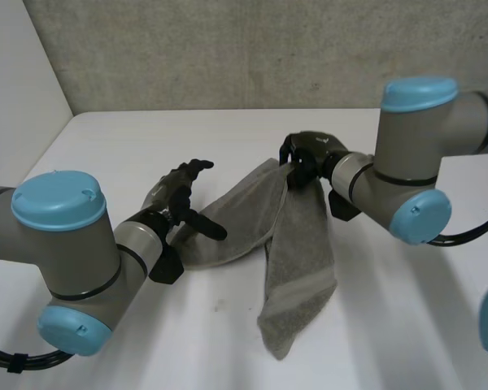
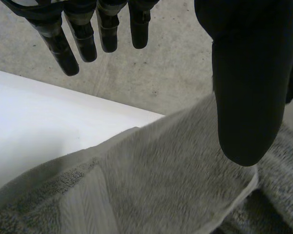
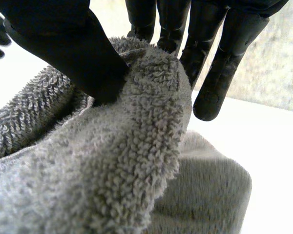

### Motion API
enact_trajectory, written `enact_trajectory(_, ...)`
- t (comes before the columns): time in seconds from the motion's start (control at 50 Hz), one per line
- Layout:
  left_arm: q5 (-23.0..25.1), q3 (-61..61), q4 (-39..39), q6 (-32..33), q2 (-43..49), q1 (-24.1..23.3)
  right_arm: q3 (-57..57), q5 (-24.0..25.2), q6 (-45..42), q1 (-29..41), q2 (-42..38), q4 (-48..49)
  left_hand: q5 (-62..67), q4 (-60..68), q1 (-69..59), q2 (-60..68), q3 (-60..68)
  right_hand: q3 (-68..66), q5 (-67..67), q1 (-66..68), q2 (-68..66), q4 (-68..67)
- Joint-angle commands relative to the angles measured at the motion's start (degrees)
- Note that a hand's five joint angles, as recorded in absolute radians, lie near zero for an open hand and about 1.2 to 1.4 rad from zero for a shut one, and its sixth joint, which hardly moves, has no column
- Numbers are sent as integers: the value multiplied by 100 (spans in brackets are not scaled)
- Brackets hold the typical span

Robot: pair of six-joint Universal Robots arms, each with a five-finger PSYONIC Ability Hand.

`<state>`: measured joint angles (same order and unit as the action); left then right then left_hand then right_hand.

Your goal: Fold the towel.

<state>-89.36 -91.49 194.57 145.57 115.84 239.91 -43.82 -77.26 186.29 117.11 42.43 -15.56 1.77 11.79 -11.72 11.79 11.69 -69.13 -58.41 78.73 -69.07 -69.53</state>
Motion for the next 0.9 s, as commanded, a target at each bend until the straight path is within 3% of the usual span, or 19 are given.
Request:
enact_trajectory(0.02, -98, -70, 19, -2, 26, -32, -933, -78, 126, 22, 976, 359, 164, 162, -169, 162, 172, -1087, -1159, 127, -1093, -1047)
enact_trajectory(0.24, -204, -44, 186, -11, 272, -278, -2183, -105, 1199, 75, 1961, 1099, 164, 162, -169, 162, 172, -1087, -1159, 127, -1093, -1047)
enact_trajectory(0.74, -169, 387, 547, -11, 984, -515, -2553, -52, 1375, 303, 2349, 1152, 1005, 1003, -1010, 1003, 1013, -1087, -1159, 127, -1093, -1047)
enact_trajectory(0.8, -160, 404, 555, -11, 1037, -603, -2562, -43, 1375, 312, 2349, 1169, 1560, 1558, -1565, 1558, 1568, -1087, -1159, 127, -1093, -1047)
enact_trajectory(0.88, -178, 413, 555, 7, 1054, -656, -2579, -43, 1375, 312, 2357, 1178, 3856, 3854, -3860, 3854, 3864, -1087, -1159, 127, -1093, -1047)
enact_trajectory(0.9, -178, 413, 555, 7, 1054, -656, -2579, -43, 1375, 312, 2357, 1178, 3865, 3863, -3870, 3863, 3873, -1087, -1159, 127, -1093, -1047)
